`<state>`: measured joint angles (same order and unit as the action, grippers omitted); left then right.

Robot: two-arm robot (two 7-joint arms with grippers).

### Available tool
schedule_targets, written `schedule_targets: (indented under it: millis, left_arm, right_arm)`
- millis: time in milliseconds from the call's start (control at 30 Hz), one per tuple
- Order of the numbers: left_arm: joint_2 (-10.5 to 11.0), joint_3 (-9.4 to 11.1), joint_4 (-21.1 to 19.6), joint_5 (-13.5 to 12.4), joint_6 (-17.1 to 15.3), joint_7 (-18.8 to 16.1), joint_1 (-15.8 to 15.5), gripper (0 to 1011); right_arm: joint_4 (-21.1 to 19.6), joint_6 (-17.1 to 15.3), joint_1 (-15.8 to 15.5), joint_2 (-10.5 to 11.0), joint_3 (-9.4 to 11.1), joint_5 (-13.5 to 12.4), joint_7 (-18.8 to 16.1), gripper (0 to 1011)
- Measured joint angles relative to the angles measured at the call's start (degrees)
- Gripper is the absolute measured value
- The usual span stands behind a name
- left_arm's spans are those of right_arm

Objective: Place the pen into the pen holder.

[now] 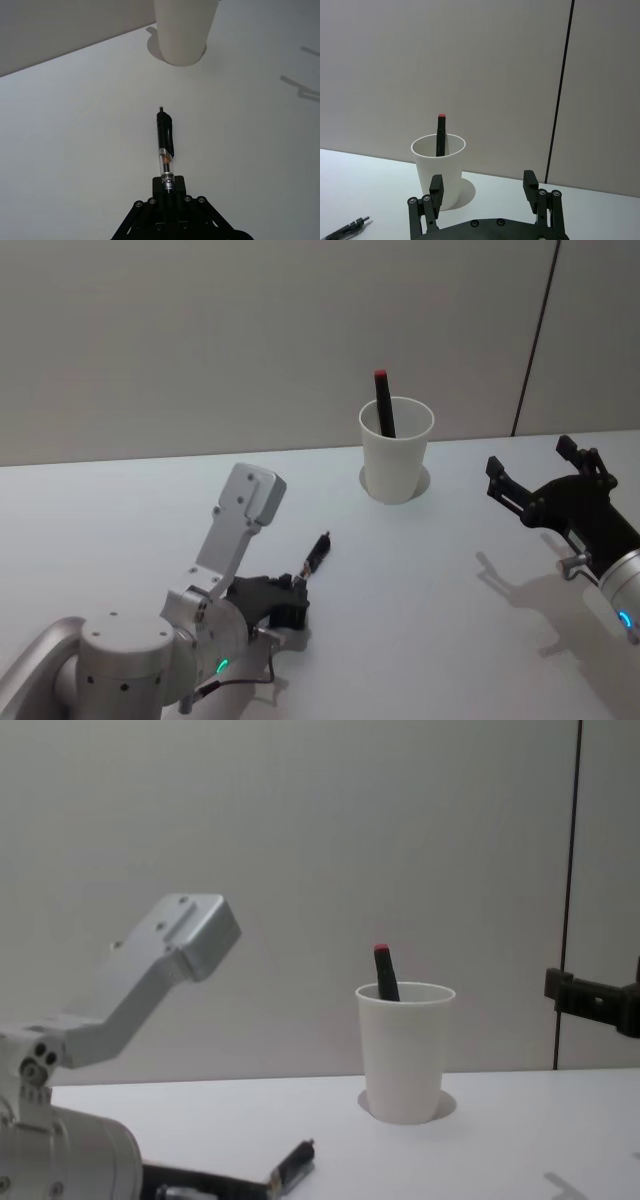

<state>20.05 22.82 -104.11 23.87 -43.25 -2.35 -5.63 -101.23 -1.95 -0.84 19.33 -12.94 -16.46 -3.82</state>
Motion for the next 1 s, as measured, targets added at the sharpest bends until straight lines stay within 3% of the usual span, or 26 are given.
schedule_targets:
  millis: [400, 700, 733, 1000]
  left_arm:
    - [0.29, -1.6, -1.1, 1.24, 8.44, -3.17, 1.36, 136]
    - [0.42, -3.38, -2.01, 3.87, 17.91, -5.99, 2.62, 135]
    - [0.42, -3.38, -2.01, 3.87, 17.91, -5.99, 2.62, 135]
    - [0.12, -4.89, -2.16, 7.2, 26.76, -6.48, 3.32, 135]
  right_arm:
    - [0.0, 0.0, 0.0, 0.0, 0.0, 0.0, 0.0, 1002]
    - [0.0, 0.0, 0.0, 0.0, 0.0, 0.0, 0.0, 1002]
    - [0.0, 0.0, 0.0, 0.0, 0.0, 0.0, 0.0, 1002]
    - [0.0, 0.0, 0.0, 0.0, 0.0, 0.0, 0.0, 1001]
